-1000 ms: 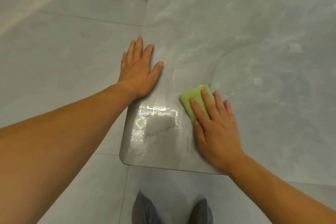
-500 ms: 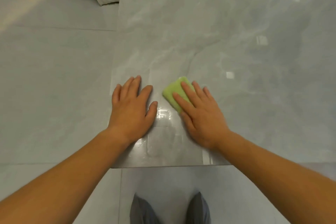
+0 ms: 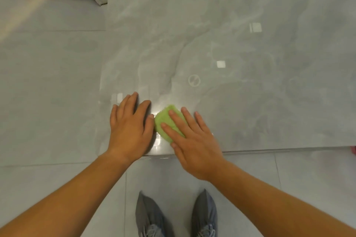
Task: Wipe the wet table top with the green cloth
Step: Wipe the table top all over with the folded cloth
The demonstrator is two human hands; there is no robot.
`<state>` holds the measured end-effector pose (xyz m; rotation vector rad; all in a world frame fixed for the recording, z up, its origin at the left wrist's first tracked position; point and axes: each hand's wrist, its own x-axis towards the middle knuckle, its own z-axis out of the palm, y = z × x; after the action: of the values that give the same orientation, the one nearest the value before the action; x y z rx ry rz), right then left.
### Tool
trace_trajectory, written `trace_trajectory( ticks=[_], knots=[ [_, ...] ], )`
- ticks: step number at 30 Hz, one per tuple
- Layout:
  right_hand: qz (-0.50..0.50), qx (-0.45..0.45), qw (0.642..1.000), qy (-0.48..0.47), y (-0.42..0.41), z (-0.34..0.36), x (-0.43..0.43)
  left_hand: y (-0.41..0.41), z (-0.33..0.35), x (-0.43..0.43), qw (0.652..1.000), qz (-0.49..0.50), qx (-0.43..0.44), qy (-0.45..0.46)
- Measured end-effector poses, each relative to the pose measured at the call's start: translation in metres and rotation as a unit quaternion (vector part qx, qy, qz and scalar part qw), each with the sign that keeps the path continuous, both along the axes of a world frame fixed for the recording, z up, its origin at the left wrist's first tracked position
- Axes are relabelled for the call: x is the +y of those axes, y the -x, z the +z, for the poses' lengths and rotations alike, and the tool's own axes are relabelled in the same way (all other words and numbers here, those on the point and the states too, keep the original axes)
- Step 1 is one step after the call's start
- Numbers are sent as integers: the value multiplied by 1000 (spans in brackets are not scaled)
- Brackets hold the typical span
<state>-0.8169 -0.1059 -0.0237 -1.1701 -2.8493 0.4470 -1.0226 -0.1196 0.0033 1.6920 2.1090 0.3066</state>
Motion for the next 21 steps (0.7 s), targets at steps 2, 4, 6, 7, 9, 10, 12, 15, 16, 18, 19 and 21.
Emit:
trace_trajectory(
  ticks=[2, 4, 6, 7, 9, 10, 12, 15, 16, 18, 19, 21],
  knots=[
    [-5, 1, 1000, 6, -17, 1, 5, -7, -1, -7, 1000, 2, 15, 14],
    [-50, -8, 999, 10, -42, 2, 14, -16, -3, -12, 999, -15, 39, 30],
    [-131, -22, 991, 22, -76, 5, 27, -26, -6, -14, 997, -28, 59, 44],
    [-178, -27, 983, 28, -94, 7, 33, -29, -7, -13, 996, -26, 68, 50],
    [-260, -31, 964, 39, -124, 10, 43, -34, -7, -10, 995, -15, 80, 57],
    [-282, -29, 958, 51, -134, 13, 46, -36, -6, -8, 994, -5, 89, 60],
    [-281, -7, 956, 83, -141, 18, 48, -43, 0, -4, 991, 13, 113, 76],
    [-290, 94, 943, 134, -149, 36, 50, -73, 17, 5, 992, 14, 104, 69],
    [-314, 129, 932, 130, -154, 41, 49, -87, 23, 9, 996, 1, 82, 46],
    [-376, 179, 902, 118, -167, 48, 47, -118, 34, 20, 999, -32, 22, 18],
    [-404, 197, 884, 129, -172, 50, 45, -135, 38, 27, 998, -45, -19, 26],
    [-435, 213, 859, 164, -180, 51, 43, -169, 42, 40, 991, -47, -113, 58]
  ],
)
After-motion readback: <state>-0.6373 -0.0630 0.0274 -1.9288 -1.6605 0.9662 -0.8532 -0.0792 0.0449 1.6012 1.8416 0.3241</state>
